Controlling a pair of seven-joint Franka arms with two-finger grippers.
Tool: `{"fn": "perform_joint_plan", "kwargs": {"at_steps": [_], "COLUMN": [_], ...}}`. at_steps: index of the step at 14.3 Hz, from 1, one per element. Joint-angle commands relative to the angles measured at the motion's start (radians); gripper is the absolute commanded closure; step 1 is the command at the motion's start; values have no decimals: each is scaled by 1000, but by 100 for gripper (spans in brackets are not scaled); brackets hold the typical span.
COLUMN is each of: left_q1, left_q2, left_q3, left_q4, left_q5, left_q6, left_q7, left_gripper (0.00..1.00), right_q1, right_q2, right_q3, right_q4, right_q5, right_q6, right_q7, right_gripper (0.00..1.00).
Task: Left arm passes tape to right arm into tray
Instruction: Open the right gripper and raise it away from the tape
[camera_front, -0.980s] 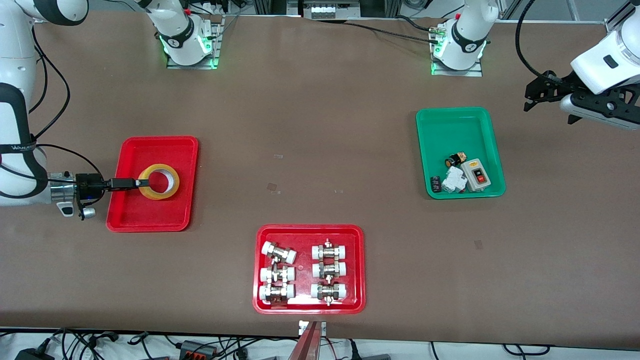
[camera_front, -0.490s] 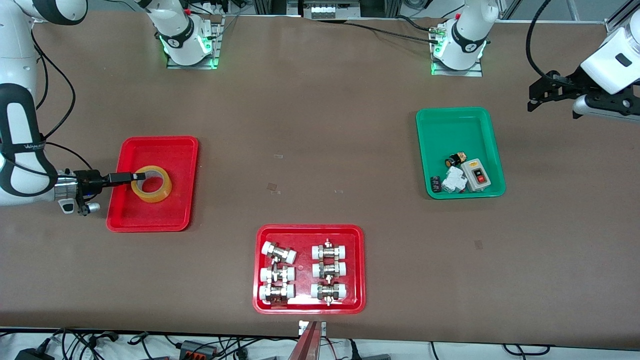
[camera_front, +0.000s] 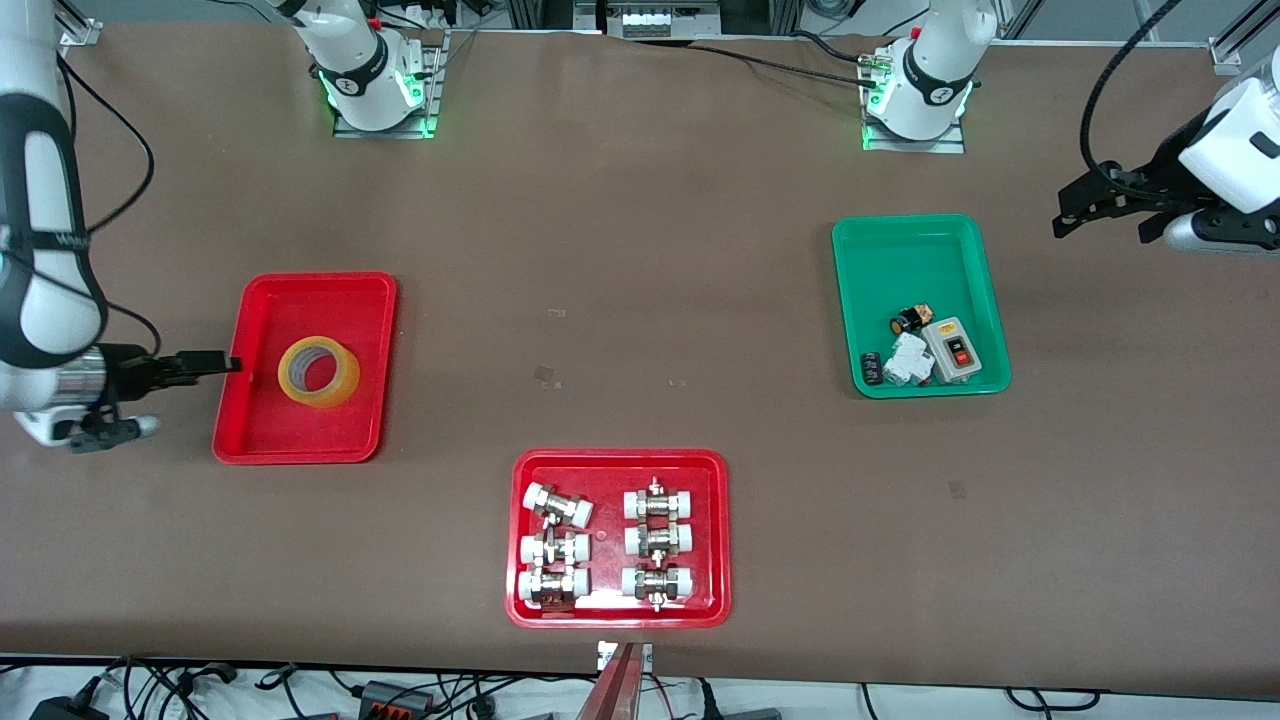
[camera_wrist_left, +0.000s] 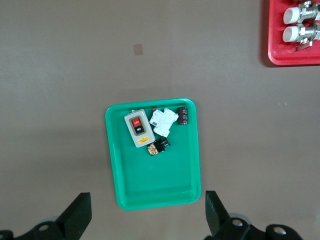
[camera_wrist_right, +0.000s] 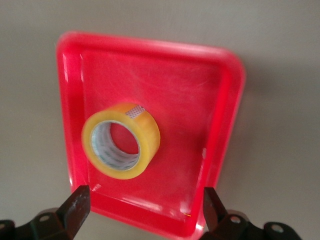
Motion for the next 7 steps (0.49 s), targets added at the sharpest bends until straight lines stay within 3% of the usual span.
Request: {"fn": "perform_joint_plan", "kwargs": {"at_steps": [1,4,7], "left_q1": [2,0,11], "left_q2": [4,13,19], "left_q3": [-1,-2,-5], "left_q4": [39,44,45], "left_q5": [-5,26,44], "left_q6": [-29,-29,-26], "left_q7": [-5,0,4], "left_gripper": [0,0,0], "right_q1": [69,146,186], "right_q2": [-78,-110,-110], "right_q3": [0,0,-5], "right_q4": [36,120,290], "right_q5": [-88,-109,-165], "right_q6": [-32,-130,-262], "right_q7": [180,349,363], "right_gripper": [0,0,0]}}
